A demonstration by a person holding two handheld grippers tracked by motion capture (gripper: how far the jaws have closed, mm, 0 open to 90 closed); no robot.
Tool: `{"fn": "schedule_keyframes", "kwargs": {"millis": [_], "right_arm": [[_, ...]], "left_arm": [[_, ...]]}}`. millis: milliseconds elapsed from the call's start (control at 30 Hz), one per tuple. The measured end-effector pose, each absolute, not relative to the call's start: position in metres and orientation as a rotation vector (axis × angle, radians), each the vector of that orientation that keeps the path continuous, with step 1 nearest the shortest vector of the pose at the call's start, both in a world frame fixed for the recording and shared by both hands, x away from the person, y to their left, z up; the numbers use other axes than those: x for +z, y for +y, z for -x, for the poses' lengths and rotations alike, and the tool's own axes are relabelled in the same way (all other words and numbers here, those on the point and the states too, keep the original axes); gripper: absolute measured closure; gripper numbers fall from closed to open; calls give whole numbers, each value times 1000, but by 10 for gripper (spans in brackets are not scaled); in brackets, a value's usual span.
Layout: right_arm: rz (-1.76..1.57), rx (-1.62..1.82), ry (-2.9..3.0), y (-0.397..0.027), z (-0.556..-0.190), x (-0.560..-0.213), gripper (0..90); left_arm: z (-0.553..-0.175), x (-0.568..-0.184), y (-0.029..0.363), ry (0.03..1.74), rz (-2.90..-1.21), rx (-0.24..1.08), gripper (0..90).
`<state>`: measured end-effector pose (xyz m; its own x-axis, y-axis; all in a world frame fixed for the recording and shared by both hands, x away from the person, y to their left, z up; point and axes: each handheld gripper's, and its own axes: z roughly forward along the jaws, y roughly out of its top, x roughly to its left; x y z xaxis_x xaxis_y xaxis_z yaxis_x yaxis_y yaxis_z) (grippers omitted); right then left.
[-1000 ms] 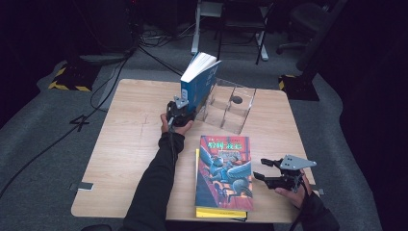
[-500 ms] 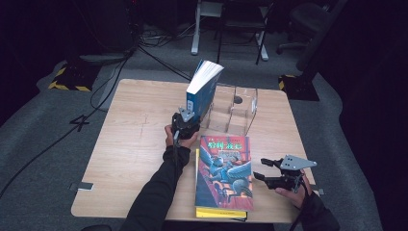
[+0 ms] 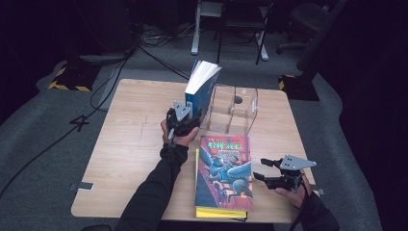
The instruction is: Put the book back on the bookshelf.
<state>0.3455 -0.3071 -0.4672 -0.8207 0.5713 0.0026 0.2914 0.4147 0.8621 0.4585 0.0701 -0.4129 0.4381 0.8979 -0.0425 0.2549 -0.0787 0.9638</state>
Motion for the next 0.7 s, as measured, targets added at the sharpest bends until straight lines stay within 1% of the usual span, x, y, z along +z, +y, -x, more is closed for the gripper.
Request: {"fn": "schedule_keyframes", "kwargs": {"millis": [67, 200, 267, 300, 367, 533, 600, 633, 700], "right_arm": [[-749, 1363, 2383, -307, -345, -467, 360], [-753, 1362, 2383, -307, -345, -467, 360], [-756, 1357, 2385, -307, -345, -467, 360], [-755, 1355, 2387, -307, -345, -467, 359], [-752, 1352, 2388, -307, -346, -468, 360], [-754, 1350, 2389, -307, -346, -468, 359], [-750, 1351, 2395, -306, -345, -468, 359], [-749, 1348, 2396, -306, -345, -468, 359], [-749, 1348, 2396, -306, -345, -468, 359]], "left_arm": [[-458, -394, 73, 1000, -1589, 764, 430], [-461, -356, 79, 960, -1582, 797, 439], [-465, -343, 79, 957, -1595, 781, 441], [-470, -336, 77, 978, -1640, 786, 441], [-476, -333, 74, 997, -1682, 780, 417], [-488, -338, 68, 1052, -1731, 743, 411], [-489, -341, 67, 1073, -1724, 749, 441], [-490, -341, 67, 1073, -1722, 745, 484], [-490, -340, 67, 1074, -1722, 743, 520]]}}
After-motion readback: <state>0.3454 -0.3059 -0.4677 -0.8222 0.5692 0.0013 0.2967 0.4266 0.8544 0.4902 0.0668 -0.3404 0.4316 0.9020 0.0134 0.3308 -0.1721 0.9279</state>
